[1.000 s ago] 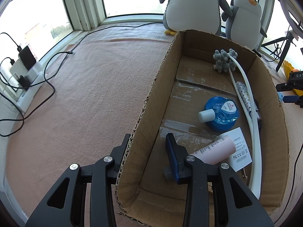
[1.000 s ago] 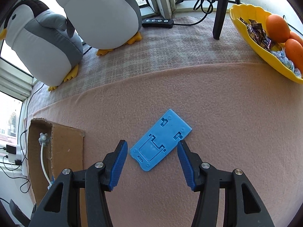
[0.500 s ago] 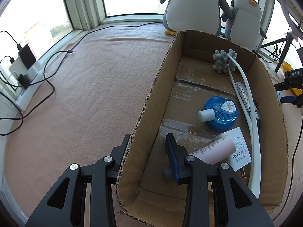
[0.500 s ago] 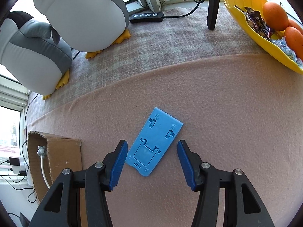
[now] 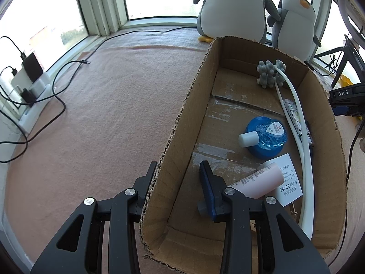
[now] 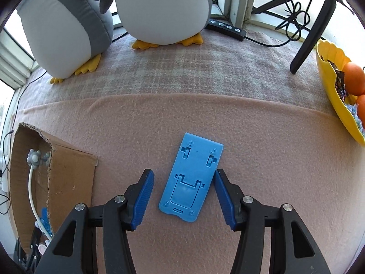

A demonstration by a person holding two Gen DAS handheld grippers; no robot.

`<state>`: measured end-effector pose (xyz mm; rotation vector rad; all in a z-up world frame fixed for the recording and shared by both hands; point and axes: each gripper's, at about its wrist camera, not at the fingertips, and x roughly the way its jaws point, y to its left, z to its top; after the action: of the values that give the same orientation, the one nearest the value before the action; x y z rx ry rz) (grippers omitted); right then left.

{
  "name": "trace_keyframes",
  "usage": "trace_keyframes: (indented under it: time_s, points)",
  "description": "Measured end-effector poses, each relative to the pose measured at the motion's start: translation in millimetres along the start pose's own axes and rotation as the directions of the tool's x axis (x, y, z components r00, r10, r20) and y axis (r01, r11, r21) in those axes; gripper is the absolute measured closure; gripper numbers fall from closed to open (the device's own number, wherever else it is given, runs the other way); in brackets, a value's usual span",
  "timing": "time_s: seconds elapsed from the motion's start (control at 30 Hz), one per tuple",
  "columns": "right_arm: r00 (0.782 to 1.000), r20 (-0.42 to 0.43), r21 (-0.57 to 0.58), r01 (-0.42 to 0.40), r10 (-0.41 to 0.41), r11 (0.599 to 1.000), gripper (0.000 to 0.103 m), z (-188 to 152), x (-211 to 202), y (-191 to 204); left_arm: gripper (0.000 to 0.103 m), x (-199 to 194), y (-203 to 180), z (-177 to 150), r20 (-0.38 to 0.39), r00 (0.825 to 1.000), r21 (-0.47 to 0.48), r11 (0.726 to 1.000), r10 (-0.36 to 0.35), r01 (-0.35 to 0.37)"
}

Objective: Organize rigid objects
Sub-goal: 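Move the right gripper to the blue phone stand and grasp it, then carry the phone stand into the box and open the right gripper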

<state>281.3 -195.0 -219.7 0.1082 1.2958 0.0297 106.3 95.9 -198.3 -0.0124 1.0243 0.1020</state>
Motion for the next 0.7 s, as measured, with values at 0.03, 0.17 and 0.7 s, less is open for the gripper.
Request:
trace_keyframes:
  time_s: [0.03,0.17,0.7]
  points:
    - [1.000,0.003,-0.034,0.012,-0.011,0.999,0.056,-1,1,6,0.068,0,0,0,0.000,1.000,0.001,1.000,0.000,0.000]
    - [1.000,0.012,-0.141,0.023,-0.021,0.990,0.068,-7,0,23,0.068,0,0,0,0.001,1.000,-0.001,1.000,0.001,-0.001]
    - [0.997,0.048,-0.200,-0.048,0.058,0.979,0.070,-68,-18,-4,0.068,0,1,-1,-0.001,1.000,-0.004,1.000,0.002,-0.002]
